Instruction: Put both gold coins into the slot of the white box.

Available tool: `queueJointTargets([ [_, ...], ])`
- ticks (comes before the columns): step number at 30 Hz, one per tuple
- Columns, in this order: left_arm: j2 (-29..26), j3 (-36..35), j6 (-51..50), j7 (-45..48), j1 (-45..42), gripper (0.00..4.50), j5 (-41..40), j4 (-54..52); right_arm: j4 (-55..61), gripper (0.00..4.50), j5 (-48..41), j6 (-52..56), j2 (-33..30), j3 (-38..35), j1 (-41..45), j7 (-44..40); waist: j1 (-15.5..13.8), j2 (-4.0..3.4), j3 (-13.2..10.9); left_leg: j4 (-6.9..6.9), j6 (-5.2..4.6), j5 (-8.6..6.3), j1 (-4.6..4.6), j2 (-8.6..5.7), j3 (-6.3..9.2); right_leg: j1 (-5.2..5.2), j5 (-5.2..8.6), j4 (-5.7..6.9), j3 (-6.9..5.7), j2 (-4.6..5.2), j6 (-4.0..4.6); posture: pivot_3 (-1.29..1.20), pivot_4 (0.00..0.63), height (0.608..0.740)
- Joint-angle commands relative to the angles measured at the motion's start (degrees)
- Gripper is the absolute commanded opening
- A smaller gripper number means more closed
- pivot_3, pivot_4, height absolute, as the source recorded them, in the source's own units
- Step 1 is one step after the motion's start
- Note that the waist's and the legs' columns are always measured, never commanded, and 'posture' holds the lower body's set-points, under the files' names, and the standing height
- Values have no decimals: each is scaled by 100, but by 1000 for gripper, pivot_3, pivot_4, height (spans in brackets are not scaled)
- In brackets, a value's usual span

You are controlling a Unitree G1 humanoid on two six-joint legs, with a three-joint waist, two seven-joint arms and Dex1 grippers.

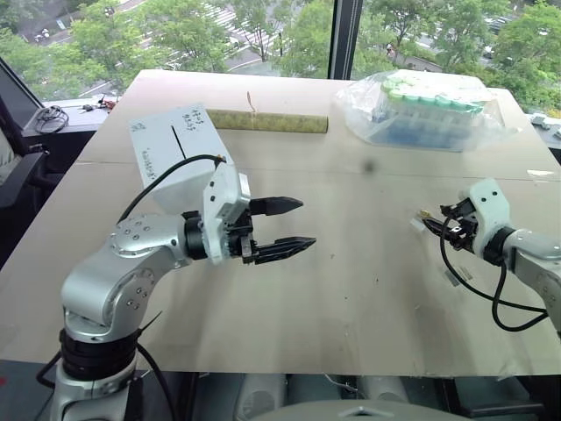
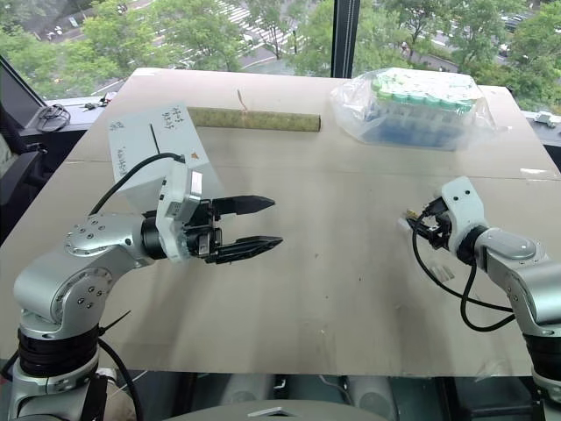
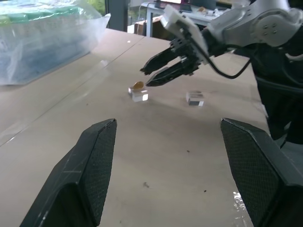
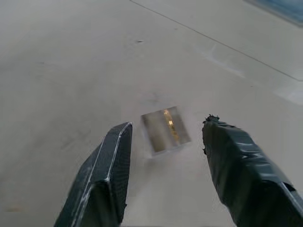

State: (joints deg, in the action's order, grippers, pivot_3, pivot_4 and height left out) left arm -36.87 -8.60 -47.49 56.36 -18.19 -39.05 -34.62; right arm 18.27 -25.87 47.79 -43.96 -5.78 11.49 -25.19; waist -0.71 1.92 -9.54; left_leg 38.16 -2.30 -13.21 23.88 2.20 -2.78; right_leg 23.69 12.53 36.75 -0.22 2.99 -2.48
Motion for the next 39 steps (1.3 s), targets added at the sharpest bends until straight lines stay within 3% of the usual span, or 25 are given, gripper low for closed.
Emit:
queueJointTargets([
  [1,-93,-28,175,-48,-33,3553,-197,-83,-207,2788,163,-192,55,23,225,-132,0,0,0,0,0,0,0,0,-1,0,0,0,0,0,0,0,150,740],
  [3,-128,14,216,-75,-18,3553,-214,-91,-348,2788,237,-237,84,62,308,-183,0,0,0,0,0,0,0,-1,-2,0,0,-1,1,0,0,0,150,740],
  [7,-178,28,218,-160,-37,3553,-302,-71,-451,1526,389,-259,141,142,398,-221,-4,-1,-1,0,0,0,0,0,0,0,0,0,0,-1,0,0,150,740],
  [18,-291,61,307,-291,-37,3553,-394,-55,-495,1526,541,-212,274,156,445,-321,-1,-2,-1,0,0,0,0,0,-1,0,0,0,1,-1,0,0,150,740],
  [22,-312,72,336,-328,-55,3553,-393,-51,-516,163,577,-196,330,154,477,-341,0,-2,-2,0,0,0,0,0,-1,0,0,0,0,-1,0,0,150,740],
  [23,-317,73,341,-336,-54,3553,-397,-52,-513,73,585,-191,336,151,478,-349,-1,-2,-2,-1,0,0,0,0,-1,0,0,0,1,-1,0,0,150,740],
  [32,-174,26,157,-656,-192,3553,-668,95,-399,73,486,-172,274,-90,486,-454,-6,-3,-2,-1,0,0,0,0,-1,0,0,0,0,-1,0,0,150,740],
  [36,10,-90,-266,-990,-423,3553,-1240,313,-10,73,-467,208,427,-943,629,-647,-7,-4,-3,0,0,0,1,0,0,-1,0,0,1,-1,-1,0,150,740],
  [39,106,-137,-828,-1228,-789,3553,-2021,599,829,73,-2471,1055,578,-1817,786,-883,8,-7,-7,-1,0,0,3,4,4,0,-1,1,-1,-4,-3,0,150,740],
])
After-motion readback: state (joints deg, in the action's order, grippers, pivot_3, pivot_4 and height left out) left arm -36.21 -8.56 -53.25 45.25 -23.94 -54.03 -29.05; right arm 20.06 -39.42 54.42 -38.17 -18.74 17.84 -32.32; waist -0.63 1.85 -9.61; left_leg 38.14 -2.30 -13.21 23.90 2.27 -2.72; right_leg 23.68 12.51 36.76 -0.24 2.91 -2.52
